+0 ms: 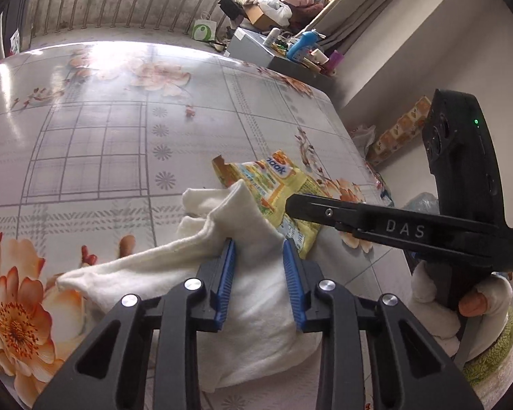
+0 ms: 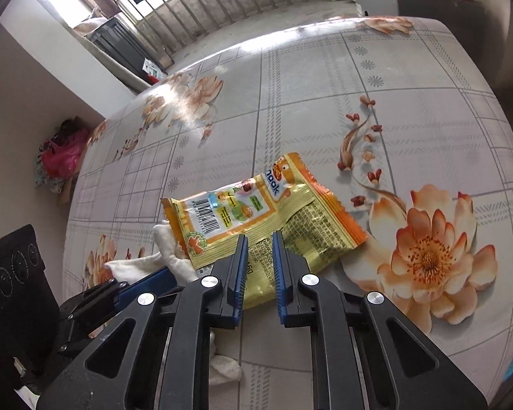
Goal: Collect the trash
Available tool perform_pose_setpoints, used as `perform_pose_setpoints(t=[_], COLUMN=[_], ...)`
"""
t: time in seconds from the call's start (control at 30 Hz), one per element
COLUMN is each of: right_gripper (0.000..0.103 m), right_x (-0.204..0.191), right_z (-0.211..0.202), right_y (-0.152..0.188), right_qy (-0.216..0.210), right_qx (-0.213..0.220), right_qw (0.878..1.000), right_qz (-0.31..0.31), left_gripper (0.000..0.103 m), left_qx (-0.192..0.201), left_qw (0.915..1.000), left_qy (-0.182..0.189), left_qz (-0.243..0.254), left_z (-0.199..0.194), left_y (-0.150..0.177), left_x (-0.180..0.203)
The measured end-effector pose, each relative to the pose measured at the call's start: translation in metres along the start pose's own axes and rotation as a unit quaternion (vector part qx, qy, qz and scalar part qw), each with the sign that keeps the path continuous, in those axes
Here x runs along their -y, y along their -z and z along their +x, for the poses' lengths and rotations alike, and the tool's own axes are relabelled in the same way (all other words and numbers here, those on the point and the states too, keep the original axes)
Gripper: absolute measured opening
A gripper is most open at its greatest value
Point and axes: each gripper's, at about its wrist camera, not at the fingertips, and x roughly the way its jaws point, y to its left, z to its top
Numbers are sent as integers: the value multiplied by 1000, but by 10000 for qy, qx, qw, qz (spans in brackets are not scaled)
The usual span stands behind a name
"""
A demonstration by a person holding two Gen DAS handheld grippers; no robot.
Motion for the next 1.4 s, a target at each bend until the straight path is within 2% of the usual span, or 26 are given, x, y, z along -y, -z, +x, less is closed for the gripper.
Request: perform_pose_setpoints(t=[0.17,0.27,0.4,0.7,0.87,1.07,1.2,1.27,1.4], right_gripper=[6,4,2,2,2,2,11,22,34], right_x=[11,16,23,43,60,63,47,33,17], right_z=[-14,-24,-43,-81,-96,-111,-118,-117,-112], right_y=[29,52,84,153,174,174,172,168,168], right_qy=[-316,-454,-440,-716,-823,-717,-668,-541,139], right_qx=[-156,-191,-164,-159,-76,187,510,672,836], right_qw=[9991,9981,9975,9911,9861,9866,9879,9907,9944], right_qz=[254,362,527,1114,1444,1452,1301,1048,629], left_gripper=[26,26,26,26,26,28,34,35,35], left_qx=[-259,-455,-665,-1164,-1189,-987,-827,-734,-628], left_qw=[9991,9968,9920,9782,9771,9781,9793,9818,9875], left_qy=[299,490,658,1155,1220,1103,1085,1026,847], left_qz=[147,430,846,1271,1278,1462,1494,1423,1169], left_z=[4,5,5,-12,-24,-30,-48,-56,-61], left_y=[15,31,57,109,123,118,119,118,114], left_x=[20,40,67,96,91,102,100,93,78])
